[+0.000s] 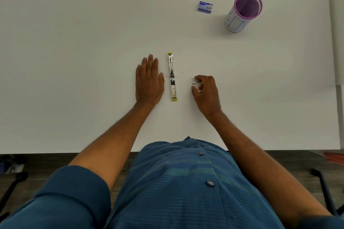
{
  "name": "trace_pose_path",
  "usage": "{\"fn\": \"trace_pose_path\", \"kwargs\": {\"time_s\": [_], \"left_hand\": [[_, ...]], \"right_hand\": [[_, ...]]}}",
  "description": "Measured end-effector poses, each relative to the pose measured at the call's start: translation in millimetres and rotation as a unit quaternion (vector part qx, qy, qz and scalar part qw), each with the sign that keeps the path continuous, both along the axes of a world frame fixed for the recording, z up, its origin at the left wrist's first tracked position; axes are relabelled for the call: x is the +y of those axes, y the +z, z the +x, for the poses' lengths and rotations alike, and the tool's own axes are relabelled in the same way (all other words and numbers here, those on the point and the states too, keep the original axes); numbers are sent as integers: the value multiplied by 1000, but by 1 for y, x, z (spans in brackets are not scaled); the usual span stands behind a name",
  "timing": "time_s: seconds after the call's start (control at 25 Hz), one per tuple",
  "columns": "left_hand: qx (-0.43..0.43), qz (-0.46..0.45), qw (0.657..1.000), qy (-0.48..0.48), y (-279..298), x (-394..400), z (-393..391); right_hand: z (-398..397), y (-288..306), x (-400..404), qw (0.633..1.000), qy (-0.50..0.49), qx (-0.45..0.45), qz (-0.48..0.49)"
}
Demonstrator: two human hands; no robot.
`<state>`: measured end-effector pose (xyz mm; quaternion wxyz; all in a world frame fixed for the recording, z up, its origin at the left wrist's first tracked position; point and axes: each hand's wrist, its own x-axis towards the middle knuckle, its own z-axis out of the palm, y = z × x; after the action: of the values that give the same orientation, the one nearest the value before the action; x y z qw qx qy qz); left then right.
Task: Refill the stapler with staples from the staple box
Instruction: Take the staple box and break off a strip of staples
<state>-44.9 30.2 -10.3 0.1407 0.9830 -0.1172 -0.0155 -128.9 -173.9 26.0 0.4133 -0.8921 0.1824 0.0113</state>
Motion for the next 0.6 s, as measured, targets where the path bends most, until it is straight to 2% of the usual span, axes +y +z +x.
{"fn": "trace_pose_path", "kwargs": {"time_s": [0.24,0.44,0.52,0.6], "left_hand": [[3,9,1000,-3,1,0,1],[3,23,1000,4,3,-2,1],[3,29,1000,4,3,-3,1],[3,32,999,7,3,-3,2]], "right_hand": [[1,-5,-2,998,26,-31,-51],[7,-5,-3,997,21,-39,-58],[11,-3,-4,999,-8,-20,-32],[17,0,-3,994,-87,8,59]]}}
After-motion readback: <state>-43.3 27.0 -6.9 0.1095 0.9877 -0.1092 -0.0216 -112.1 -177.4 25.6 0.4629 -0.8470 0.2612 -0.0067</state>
